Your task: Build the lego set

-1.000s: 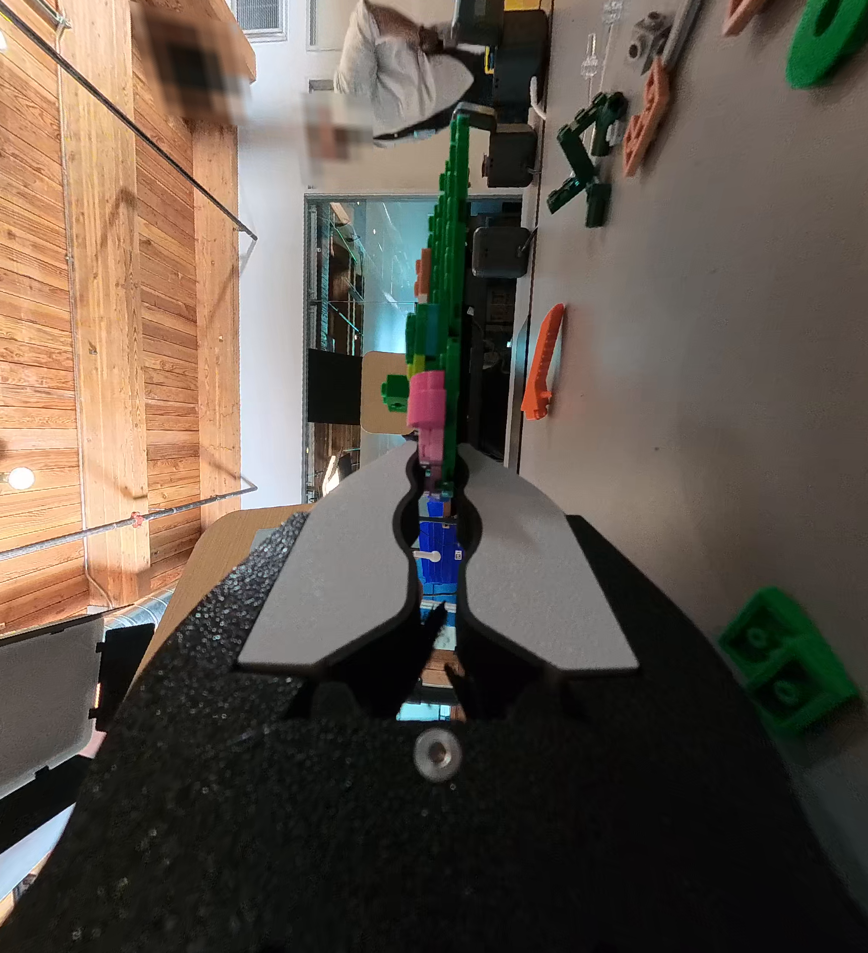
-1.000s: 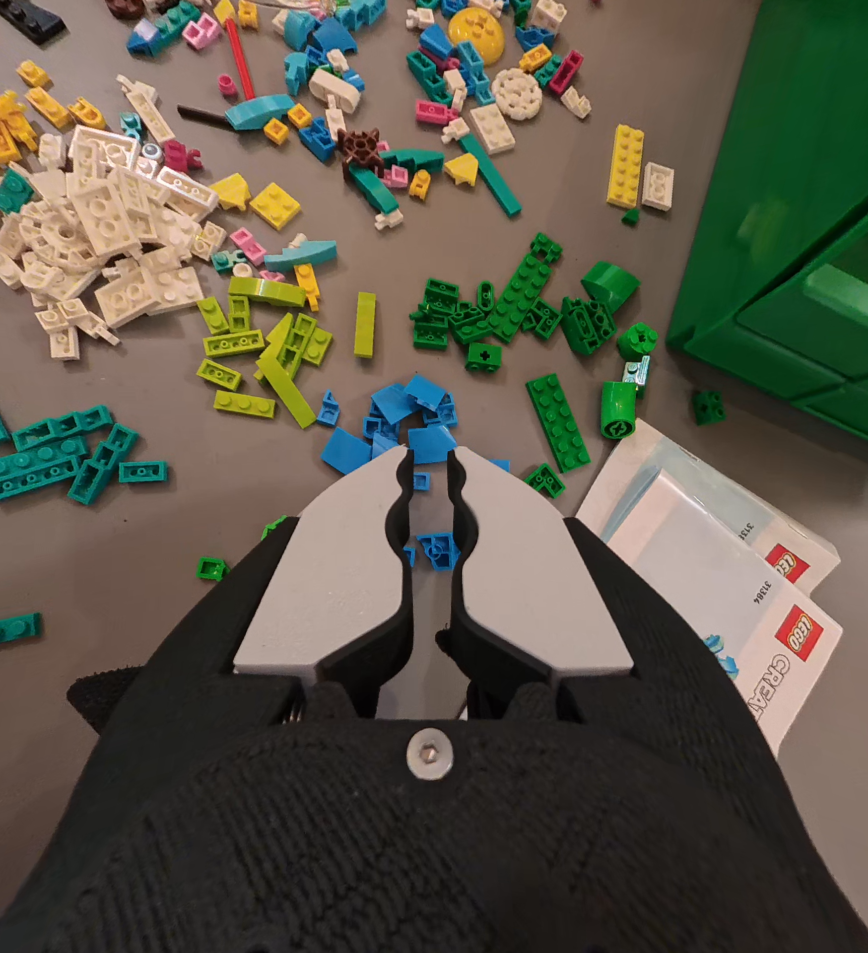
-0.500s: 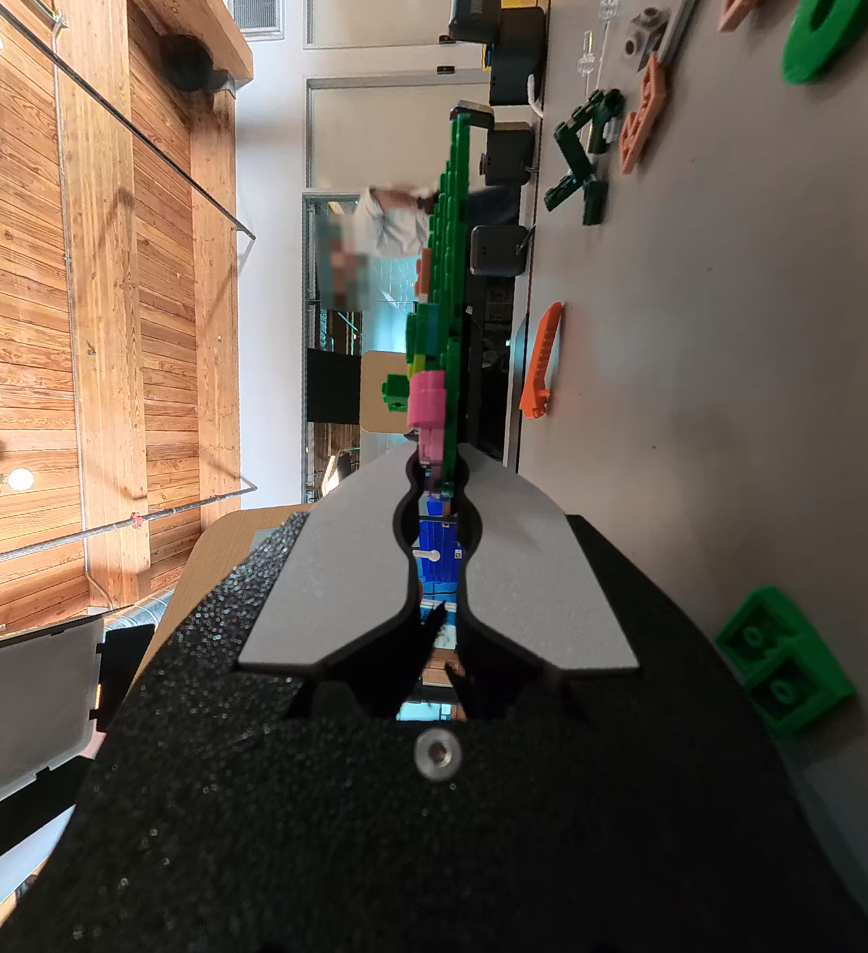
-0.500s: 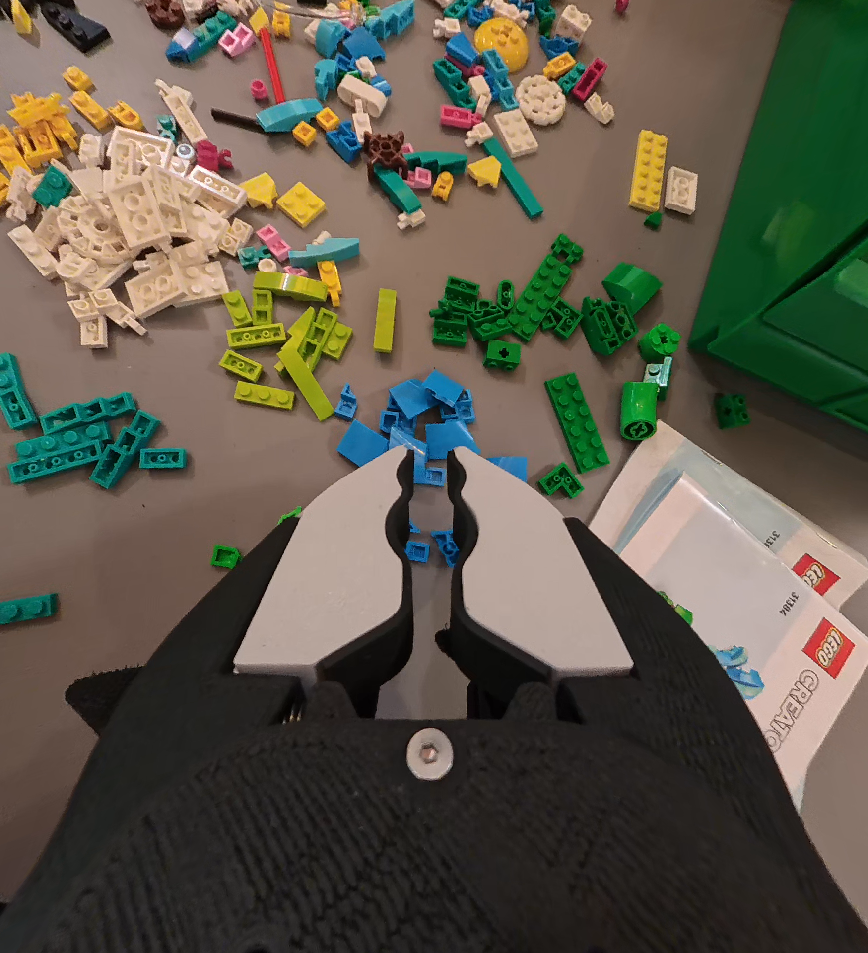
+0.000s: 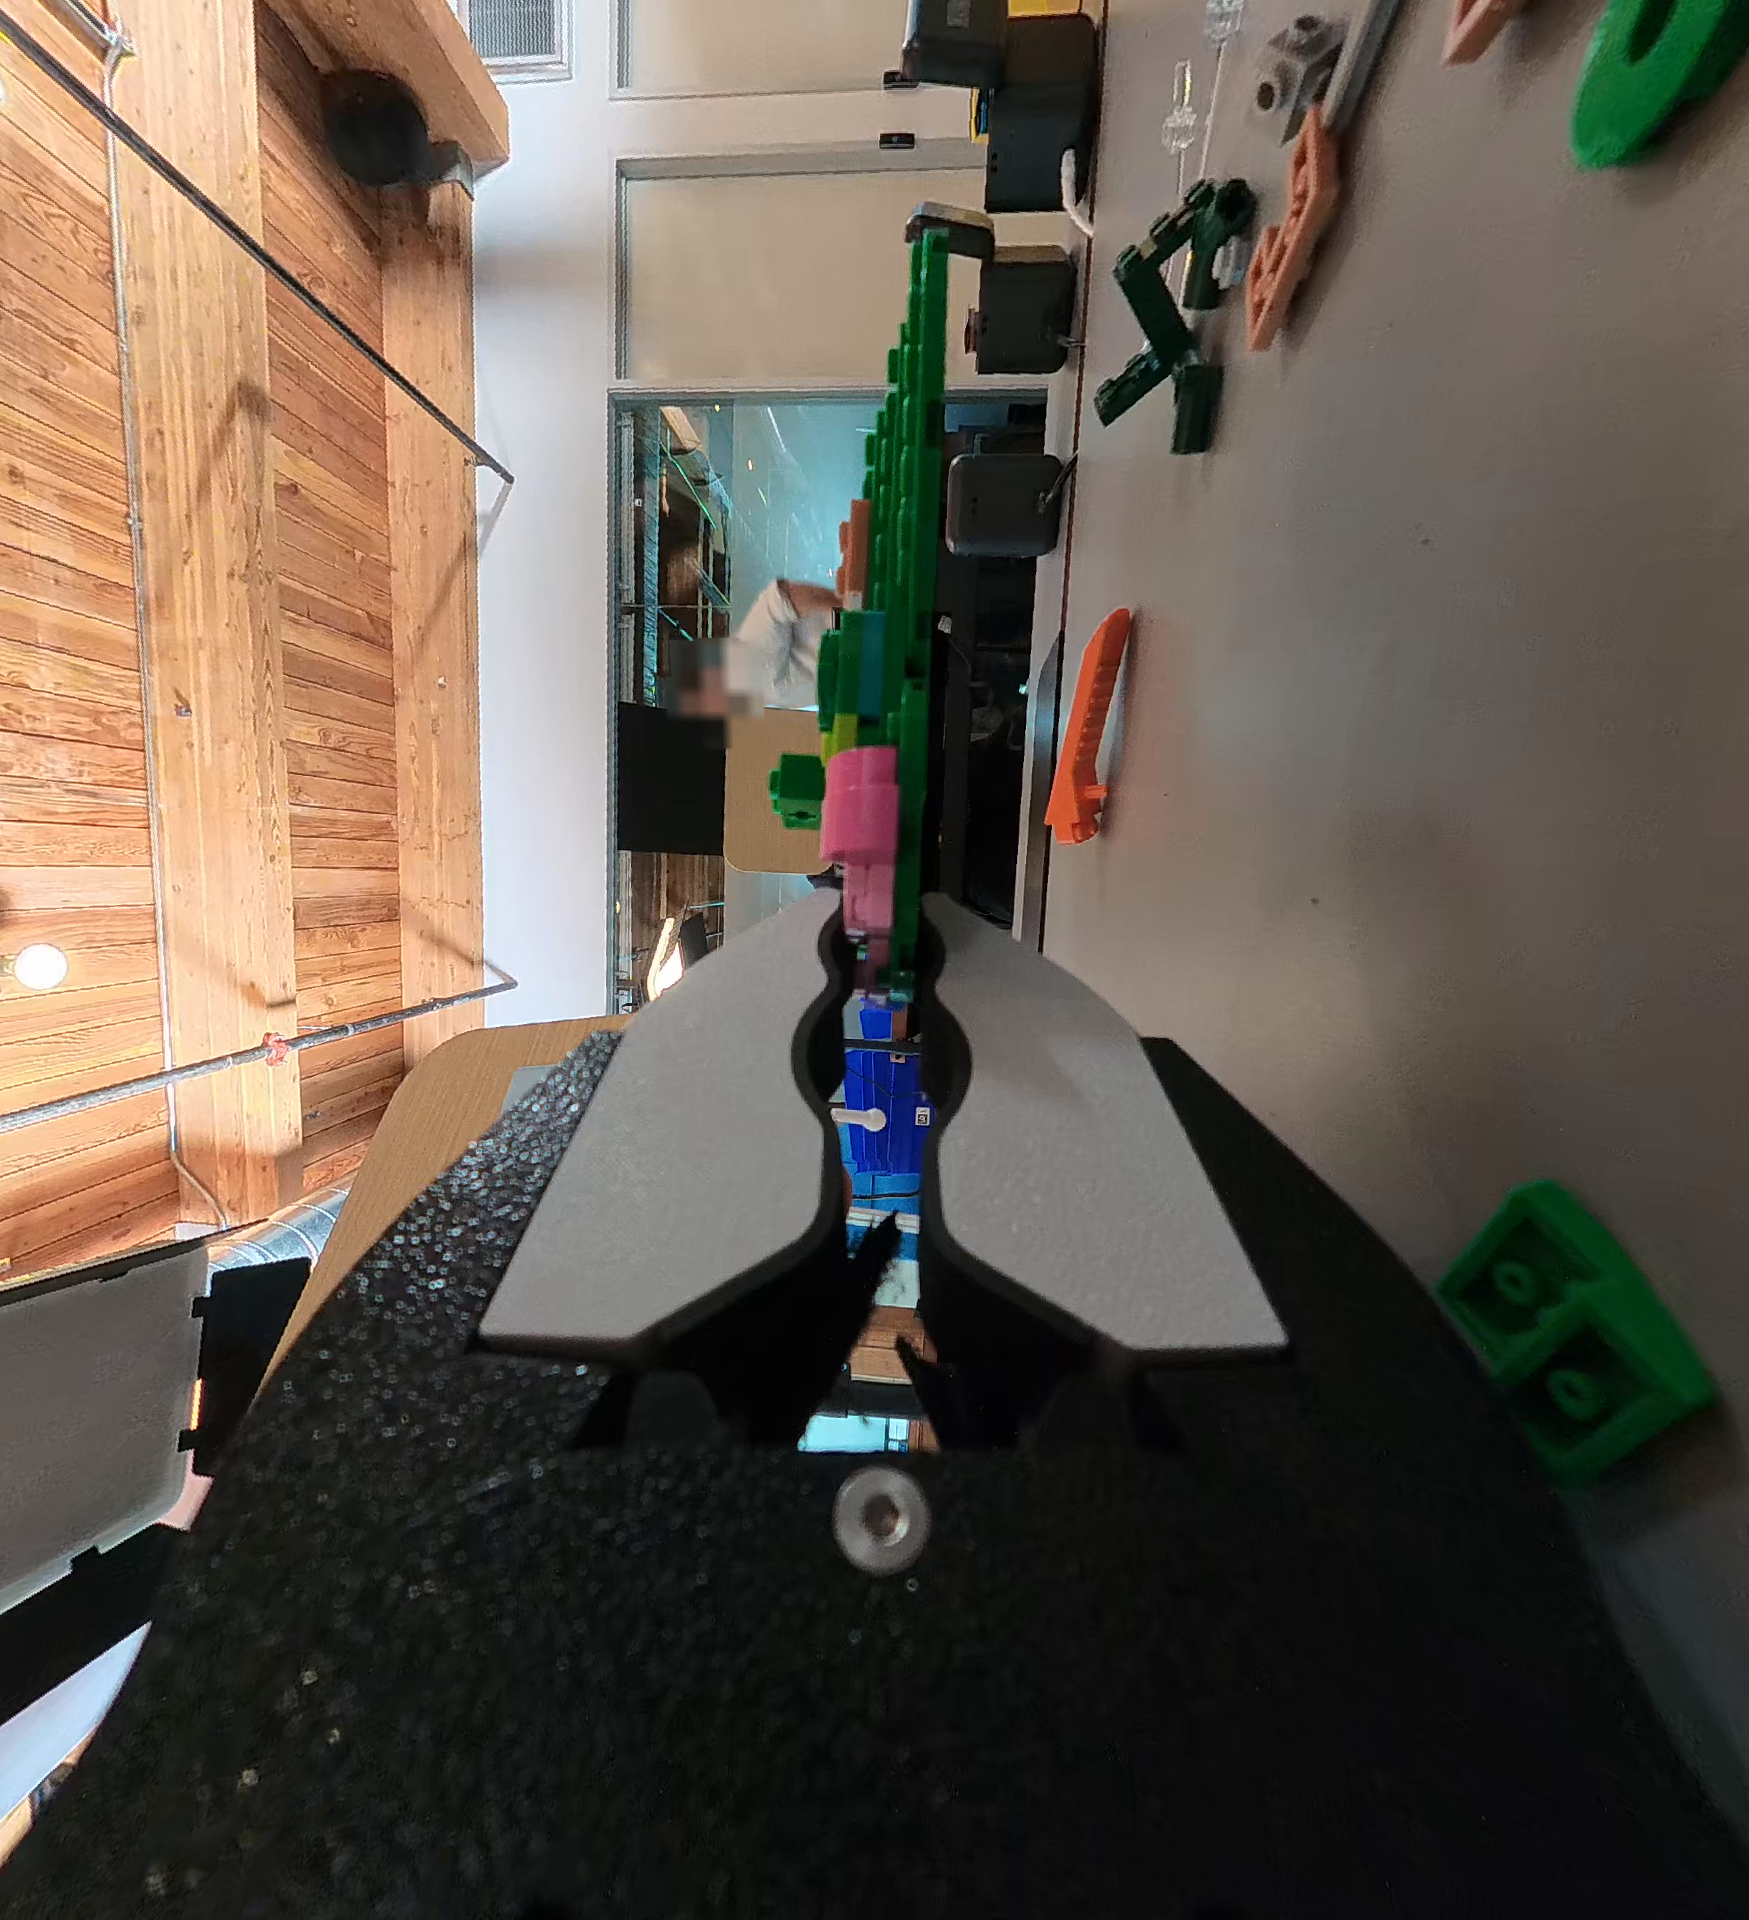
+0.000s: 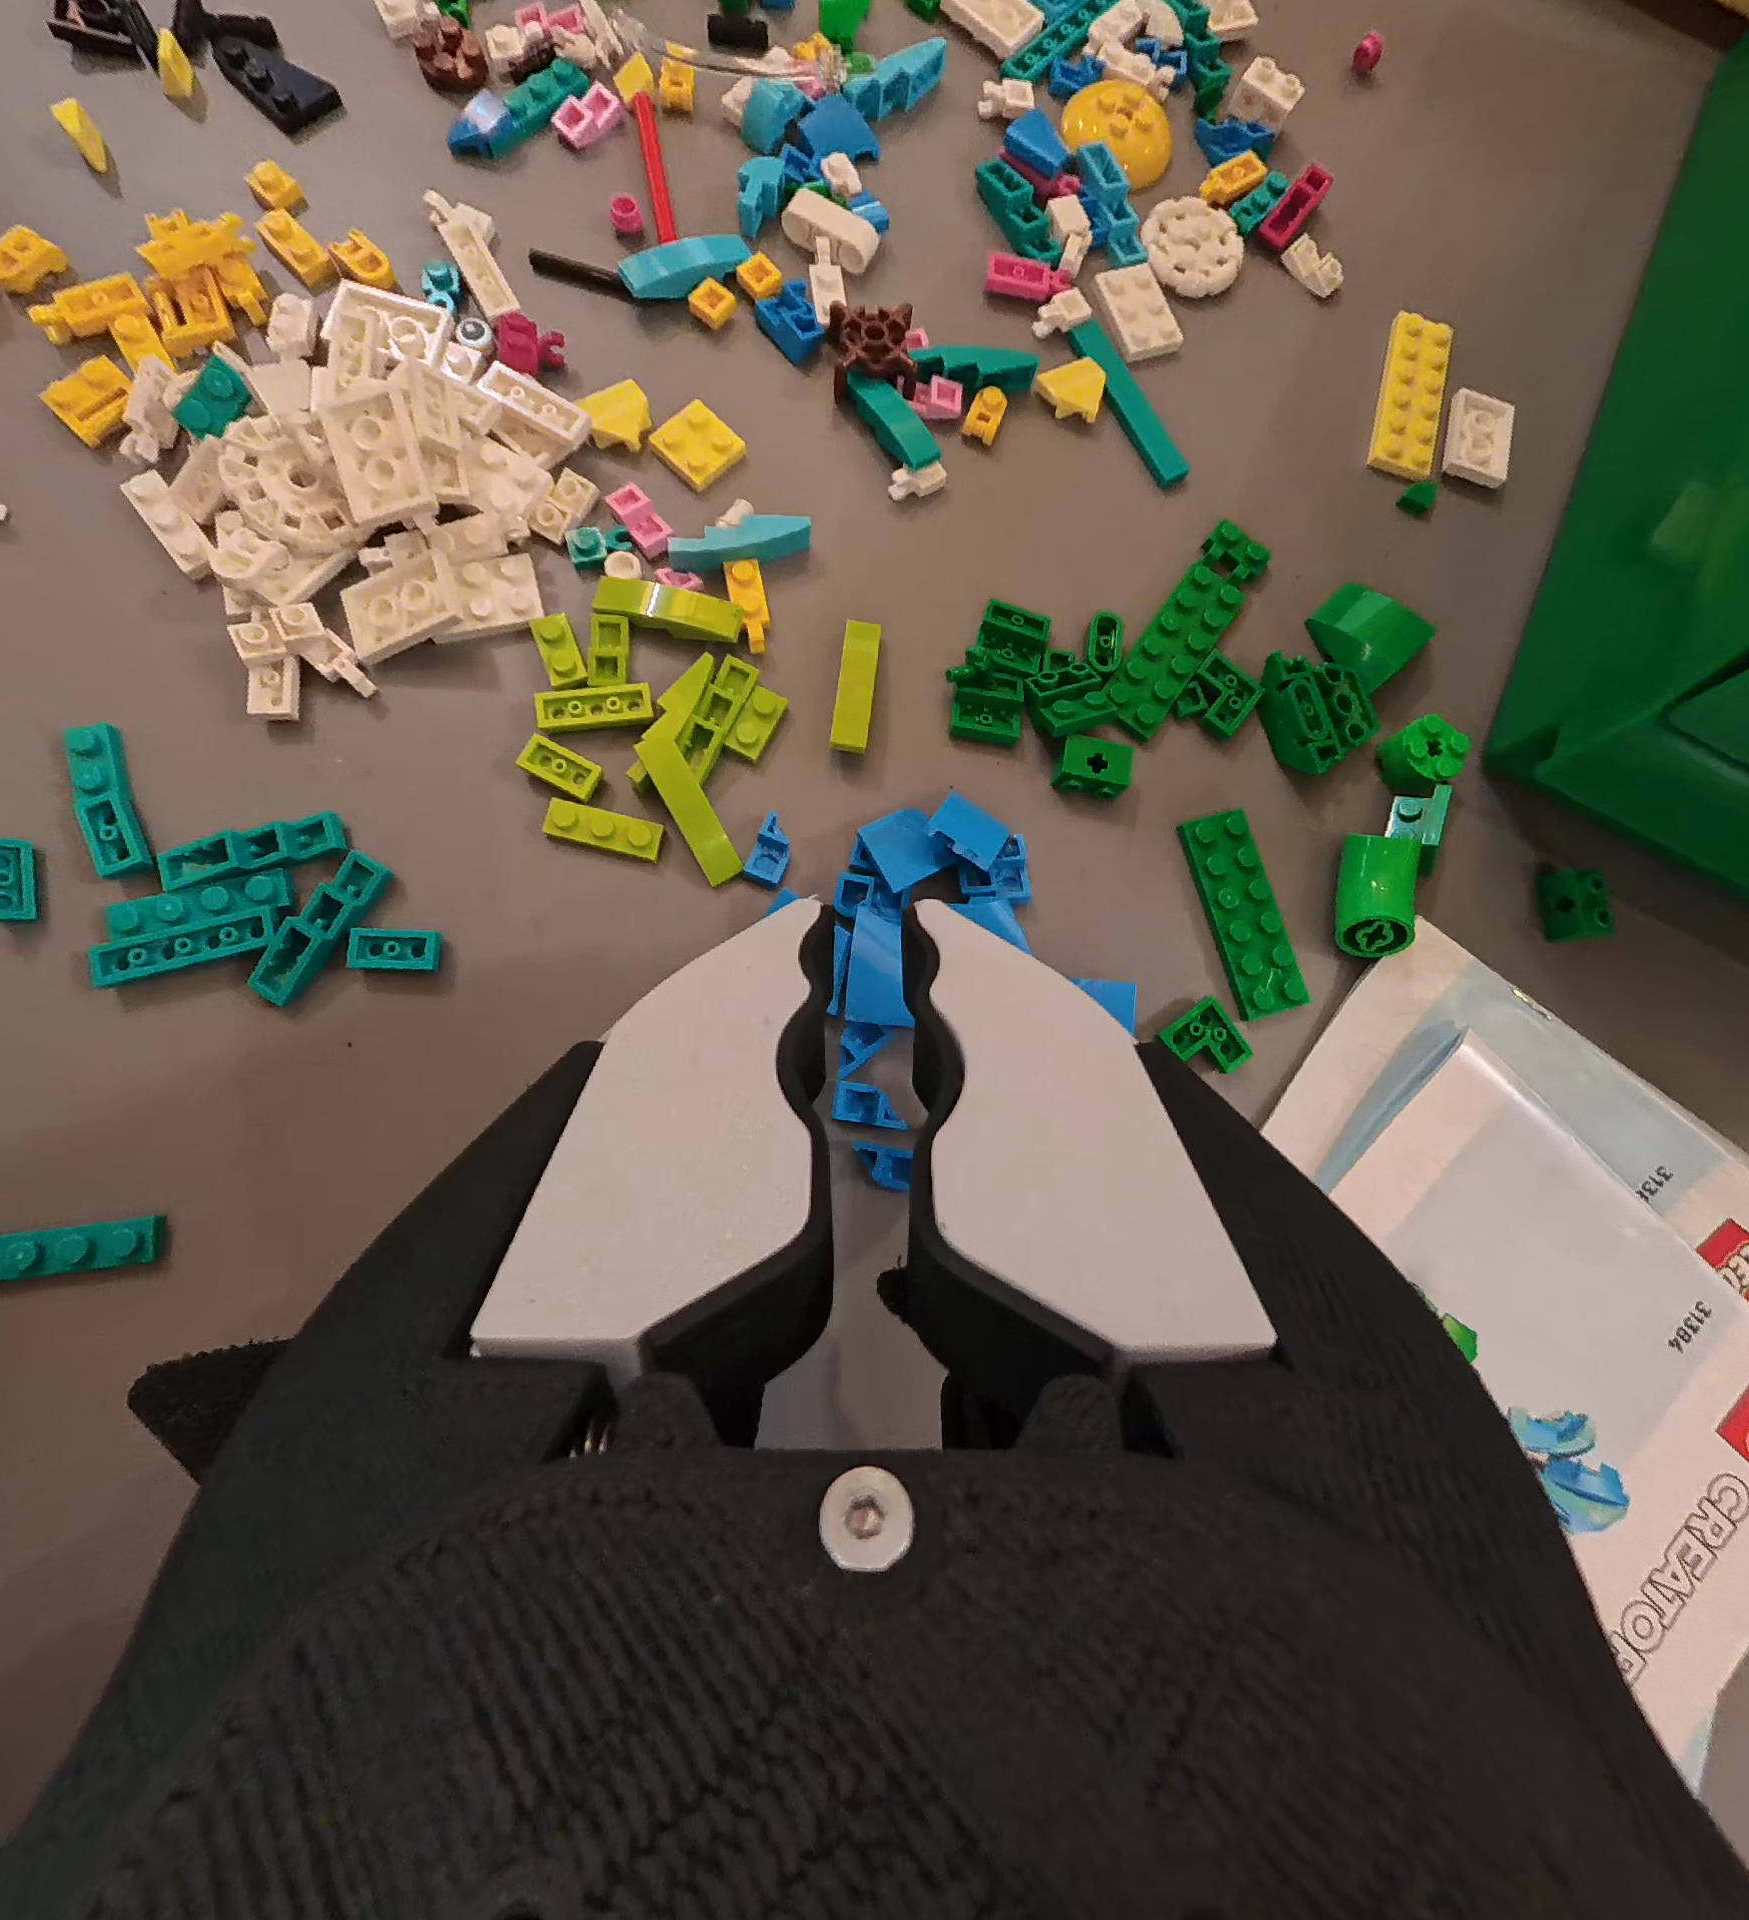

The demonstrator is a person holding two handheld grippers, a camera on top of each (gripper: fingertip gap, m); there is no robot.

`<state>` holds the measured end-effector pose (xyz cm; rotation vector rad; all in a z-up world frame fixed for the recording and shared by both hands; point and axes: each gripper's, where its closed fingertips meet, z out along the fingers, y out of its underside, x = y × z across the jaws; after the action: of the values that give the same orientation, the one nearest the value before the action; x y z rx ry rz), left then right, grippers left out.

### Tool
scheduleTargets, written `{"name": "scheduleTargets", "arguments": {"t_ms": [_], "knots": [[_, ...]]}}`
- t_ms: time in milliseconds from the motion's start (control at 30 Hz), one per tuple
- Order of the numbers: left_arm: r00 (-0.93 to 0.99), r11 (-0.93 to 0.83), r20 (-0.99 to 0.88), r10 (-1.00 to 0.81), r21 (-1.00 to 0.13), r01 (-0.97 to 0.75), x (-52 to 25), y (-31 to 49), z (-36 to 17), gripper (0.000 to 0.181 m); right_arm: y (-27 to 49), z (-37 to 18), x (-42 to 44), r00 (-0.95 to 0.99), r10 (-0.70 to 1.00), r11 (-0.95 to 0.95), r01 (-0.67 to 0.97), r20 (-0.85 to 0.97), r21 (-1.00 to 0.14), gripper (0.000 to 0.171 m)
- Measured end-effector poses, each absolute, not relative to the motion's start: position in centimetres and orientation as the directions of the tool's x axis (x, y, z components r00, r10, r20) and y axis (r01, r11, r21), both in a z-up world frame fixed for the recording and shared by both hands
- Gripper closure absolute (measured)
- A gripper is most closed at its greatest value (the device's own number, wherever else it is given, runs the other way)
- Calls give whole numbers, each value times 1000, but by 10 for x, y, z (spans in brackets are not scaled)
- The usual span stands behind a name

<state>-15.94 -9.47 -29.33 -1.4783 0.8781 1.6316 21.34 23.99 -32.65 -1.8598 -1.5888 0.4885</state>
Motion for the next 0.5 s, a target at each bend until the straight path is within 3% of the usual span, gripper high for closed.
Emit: {"name": "scheduleTargets", "arguments": {"t_ms": [367,500], "knots": [[-58,-479,-996,74,15,-878,-158,-93,-295,173,232,-335,221,131,980,-8,772,147,-636,161],[-59,-479,-996,71,18,-878,-158,-93,-295,173,223,-336,215,109,990,-22,741,88,-671,159]]}}
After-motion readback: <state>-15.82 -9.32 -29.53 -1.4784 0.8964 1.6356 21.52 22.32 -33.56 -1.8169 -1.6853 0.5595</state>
